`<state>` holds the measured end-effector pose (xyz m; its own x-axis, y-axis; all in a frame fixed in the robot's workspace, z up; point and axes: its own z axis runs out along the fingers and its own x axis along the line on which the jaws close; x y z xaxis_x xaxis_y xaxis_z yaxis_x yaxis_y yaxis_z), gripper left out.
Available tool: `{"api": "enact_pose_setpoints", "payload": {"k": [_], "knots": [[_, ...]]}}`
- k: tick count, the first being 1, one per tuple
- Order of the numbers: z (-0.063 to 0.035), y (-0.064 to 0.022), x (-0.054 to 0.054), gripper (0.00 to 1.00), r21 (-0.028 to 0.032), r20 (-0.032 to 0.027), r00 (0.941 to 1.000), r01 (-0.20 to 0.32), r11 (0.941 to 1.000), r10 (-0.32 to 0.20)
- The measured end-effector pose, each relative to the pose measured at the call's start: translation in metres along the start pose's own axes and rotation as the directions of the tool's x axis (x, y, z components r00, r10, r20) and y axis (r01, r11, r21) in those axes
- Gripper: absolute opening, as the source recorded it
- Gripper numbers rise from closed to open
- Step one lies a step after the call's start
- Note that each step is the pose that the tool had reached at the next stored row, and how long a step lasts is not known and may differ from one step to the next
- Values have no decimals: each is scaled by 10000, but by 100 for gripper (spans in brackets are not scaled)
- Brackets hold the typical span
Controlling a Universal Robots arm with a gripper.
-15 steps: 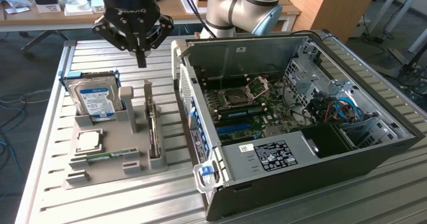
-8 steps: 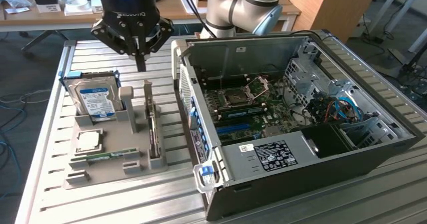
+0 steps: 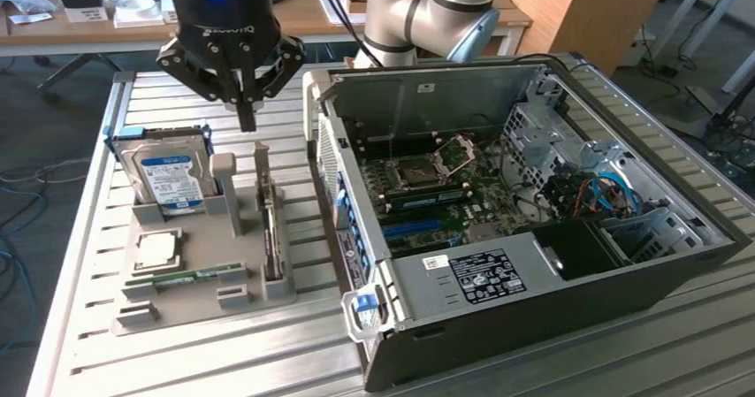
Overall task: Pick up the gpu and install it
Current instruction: 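Reach for the gpu, then pick up the gpu and move the gpu toward the slot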
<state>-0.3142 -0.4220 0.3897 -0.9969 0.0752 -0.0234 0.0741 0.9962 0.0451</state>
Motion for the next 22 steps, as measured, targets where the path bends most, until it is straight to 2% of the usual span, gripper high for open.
{"api": "enact_pose_setpoints", "payload": {"k": [3, 18, 19, 20, 21, 22], "knots": [[-1, -24, 8, 11, 0, 0, 10000, -1, 10000, 1], [-1, -25, 8, 11, 0, -1, 10000, -1, 10000, 1], [-1, -25, 8, 11, 1, 0, 10000, 0, 10000, 0], [-1, -25, 8, 17, 1, -1, 10000, -1, 10000, 1], [-1, -25, 8, 17, 0, 0, 10000, -1, 10000, 1], [-1, -25, 8, 24, 0, 0, 10000, -1, 10000, 1]]}}
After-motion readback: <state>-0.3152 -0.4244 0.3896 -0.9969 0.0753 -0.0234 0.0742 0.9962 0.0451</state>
